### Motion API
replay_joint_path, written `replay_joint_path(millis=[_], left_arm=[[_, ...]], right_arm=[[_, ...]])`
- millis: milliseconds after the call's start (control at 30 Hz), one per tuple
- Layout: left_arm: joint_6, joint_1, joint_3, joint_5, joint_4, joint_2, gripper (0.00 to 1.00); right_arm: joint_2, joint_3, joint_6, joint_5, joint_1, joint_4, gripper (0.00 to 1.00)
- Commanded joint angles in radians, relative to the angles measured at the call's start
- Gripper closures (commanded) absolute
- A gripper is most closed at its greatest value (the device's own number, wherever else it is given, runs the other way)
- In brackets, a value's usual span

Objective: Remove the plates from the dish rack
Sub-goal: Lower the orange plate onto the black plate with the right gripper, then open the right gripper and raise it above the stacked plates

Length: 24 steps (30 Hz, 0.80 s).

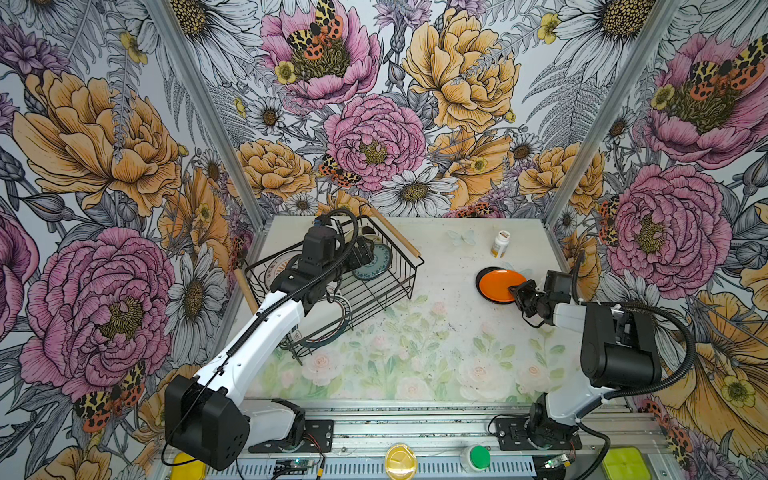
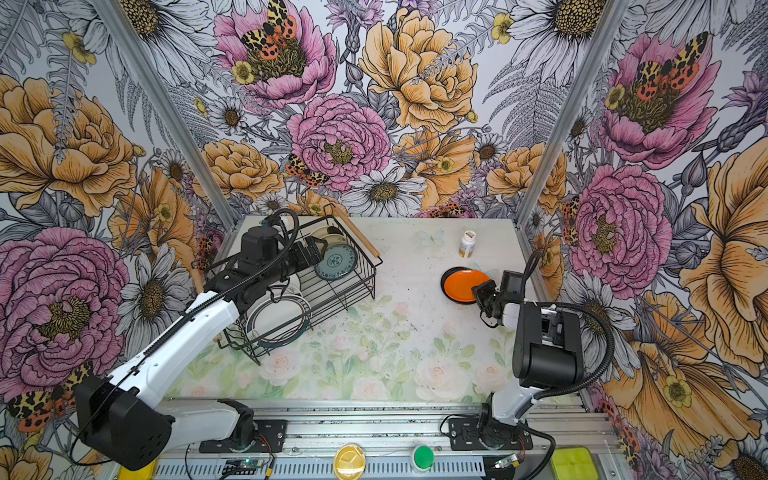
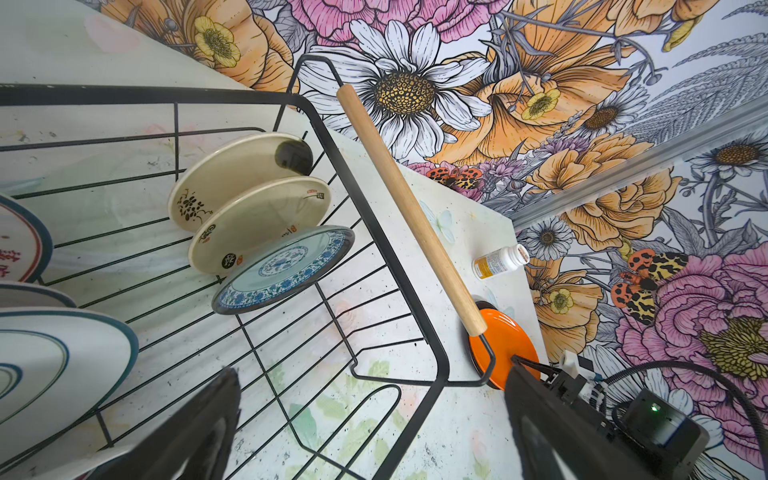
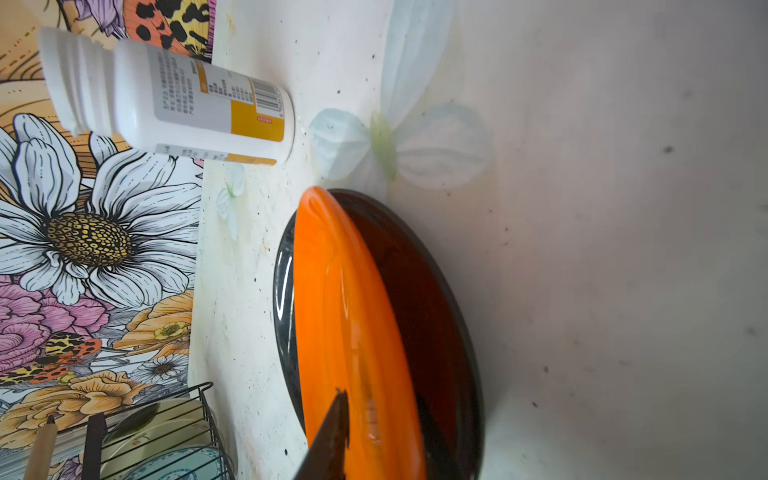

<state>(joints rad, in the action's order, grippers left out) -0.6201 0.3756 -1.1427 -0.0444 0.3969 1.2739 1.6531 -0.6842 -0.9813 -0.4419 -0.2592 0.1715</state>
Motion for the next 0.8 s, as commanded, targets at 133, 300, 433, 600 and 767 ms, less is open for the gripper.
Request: replay_joint_path(millis=[133,300,433,600,767], left_arm=[[-0.009,-0.014,-0.003,-0.028,0.003,0.015,0.01],[-0.012,-0.018,-0.004,-0.019,0.014,0.025,0.01],[-0.011,-0.023,-0.02,-0.034,0.041,0.043,0.01],[-0.012,-0.03,-0.019,-0.047,0.043,0.044,0.01],[-0.021,-0.051,-0.026,-0.074,0.069,0.06,0.01]], right_arm=[[0.002,-0.061,0.043,0.041,0.03,-0.069,0.57],[-0.017,-0.098,0.079,0.086,0.049,-0.16,0.48],[-0.02,-0.14,0.107,0.147,0.066,-0.267,0.45],[-0.027,-0.183,0.14,0.217,0.097,-0.358,0.37],[-0.018,-0.225,0.167,0.288,0.129,-0.407,0.35]])
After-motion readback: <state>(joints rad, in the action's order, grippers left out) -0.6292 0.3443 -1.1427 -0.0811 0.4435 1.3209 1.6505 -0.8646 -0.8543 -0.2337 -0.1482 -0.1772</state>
